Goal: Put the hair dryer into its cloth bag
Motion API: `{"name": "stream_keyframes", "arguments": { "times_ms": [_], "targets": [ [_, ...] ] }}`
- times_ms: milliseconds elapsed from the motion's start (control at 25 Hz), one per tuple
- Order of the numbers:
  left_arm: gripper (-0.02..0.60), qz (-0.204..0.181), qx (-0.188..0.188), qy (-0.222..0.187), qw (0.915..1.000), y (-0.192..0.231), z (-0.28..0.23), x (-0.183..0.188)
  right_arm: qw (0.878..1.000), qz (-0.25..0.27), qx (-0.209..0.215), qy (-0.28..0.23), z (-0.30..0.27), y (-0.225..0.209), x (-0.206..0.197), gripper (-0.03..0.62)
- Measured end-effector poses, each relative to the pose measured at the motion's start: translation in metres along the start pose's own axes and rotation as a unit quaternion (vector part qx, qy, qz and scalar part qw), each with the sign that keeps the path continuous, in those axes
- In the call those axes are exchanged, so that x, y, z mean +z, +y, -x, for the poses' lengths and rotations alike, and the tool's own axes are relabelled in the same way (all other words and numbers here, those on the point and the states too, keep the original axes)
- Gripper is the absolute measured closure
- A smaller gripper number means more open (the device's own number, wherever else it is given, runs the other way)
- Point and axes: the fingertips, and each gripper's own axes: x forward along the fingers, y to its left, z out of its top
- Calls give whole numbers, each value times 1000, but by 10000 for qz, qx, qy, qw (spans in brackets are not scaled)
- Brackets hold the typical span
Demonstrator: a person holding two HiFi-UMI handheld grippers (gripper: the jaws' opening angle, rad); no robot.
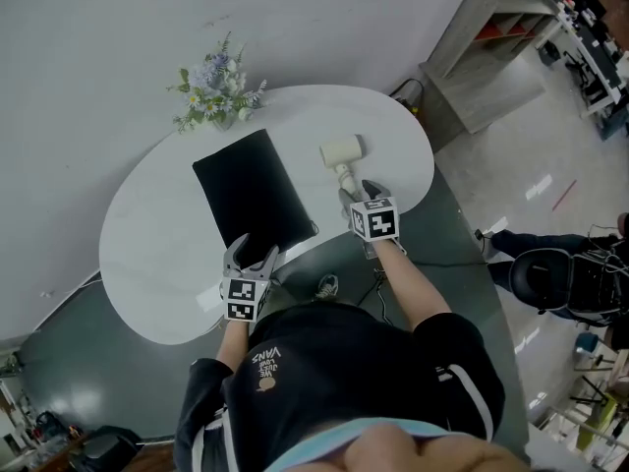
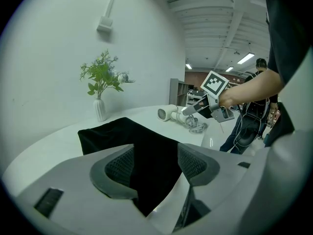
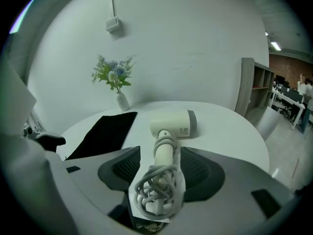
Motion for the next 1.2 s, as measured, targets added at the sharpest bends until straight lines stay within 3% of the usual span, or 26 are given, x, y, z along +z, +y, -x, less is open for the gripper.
{"name": "stream_keyframes", "arguments": {
  "times_ms": [560,720,920,1040,1200],
  "targets": [
    [301,-376,-429,100,9983,39,16,3,9926,131,-425,1132,-53,1,-10,363],
    [299,-418,-476,179,9978,45,24,-8,9867,268,-446,1542,-66,1,-23,364],
    [293,-534,-629,332,9960,43,28,-22,9845,356,-314,1686,-69,0,-22,364],
    [284,-931,-886,567,9901,32,25,-34,9837,325,-366,1728,-70,-2,-21,364],
    [284,-1588,-1230,920,9753,19,20,-52,9833,164,-554,1727,-69,-4,-23,365]
  ]
}}
